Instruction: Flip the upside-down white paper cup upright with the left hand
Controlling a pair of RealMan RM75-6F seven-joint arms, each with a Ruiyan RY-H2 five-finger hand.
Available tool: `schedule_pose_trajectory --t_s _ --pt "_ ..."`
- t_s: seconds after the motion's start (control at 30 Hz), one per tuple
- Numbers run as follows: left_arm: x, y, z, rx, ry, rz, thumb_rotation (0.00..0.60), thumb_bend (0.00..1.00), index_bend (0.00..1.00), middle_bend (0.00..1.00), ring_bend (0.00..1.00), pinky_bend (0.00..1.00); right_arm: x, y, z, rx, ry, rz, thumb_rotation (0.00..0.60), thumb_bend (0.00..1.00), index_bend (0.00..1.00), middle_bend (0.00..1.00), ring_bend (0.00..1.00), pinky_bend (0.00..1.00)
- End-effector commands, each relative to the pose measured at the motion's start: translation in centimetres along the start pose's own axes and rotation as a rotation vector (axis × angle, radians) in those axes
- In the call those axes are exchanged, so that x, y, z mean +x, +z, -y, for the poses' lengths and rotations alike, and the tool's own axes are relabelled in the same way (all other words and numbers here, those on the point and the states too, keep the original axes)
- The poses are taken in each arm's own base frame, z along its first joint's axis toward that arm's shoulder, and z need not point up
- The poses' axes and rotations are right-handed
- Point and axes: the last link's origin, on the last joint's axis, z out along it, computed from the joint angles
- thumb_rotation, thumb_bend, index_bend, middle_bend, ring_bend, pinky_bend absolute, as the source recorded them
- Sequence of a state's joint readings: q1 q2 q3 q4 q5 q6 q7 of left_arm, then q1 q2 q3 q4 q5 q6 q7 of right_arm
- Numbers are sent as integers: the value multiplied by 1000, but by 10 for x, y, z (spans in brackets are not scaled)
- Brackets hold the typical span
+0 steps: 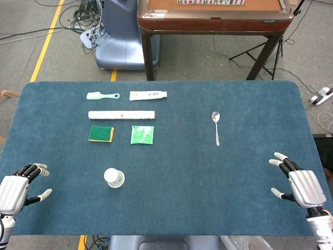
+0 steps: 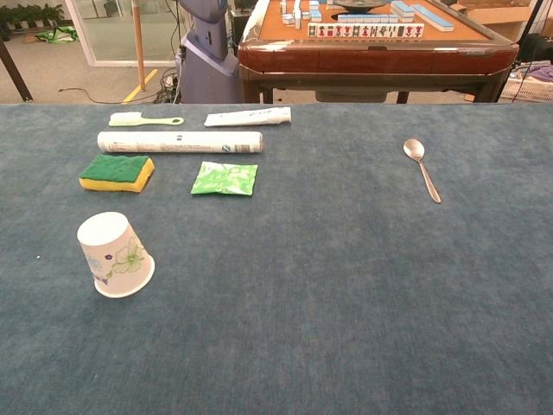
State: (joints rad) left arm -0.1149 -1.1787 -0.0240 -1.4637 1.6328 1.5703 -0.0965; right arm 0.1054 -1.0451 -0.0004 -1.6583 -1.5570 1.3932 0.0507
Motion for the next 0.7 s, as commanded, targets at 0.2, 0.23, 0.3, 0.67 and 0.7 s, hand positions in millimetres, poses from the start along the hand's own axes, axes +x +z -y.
schedule_pose_trajectory --t_s 0.2,0.23,0.3,0.67,0.7 --pt "-2 0 -1 -9 -13 10 600 113 463 374 335 503 3 0 -1 -2 12 -7 600 0 265 186 268 597" --pt "-1 0 -1 -8 -14 9 600 113 463 374 335 501 4 0 -2 -6 13 -7 600 0 265 191 268 597" --pt "0 -1 -4 -20 -7 4 600 113 463 374 335 444 5 1 -4 -16 17 -11 600 0 265 199 269 597" --pt "2 0 -38 -188 22 0 600 113 430 219 62 120 14 -1 -18 -81 -7 -24 600 0 265 230 269 592" --pt "2 0 -42 -198 30 3 600 113 423 211 51 107 15 -1 -19 -92 -22 -27 600 0 265 231 269 589"
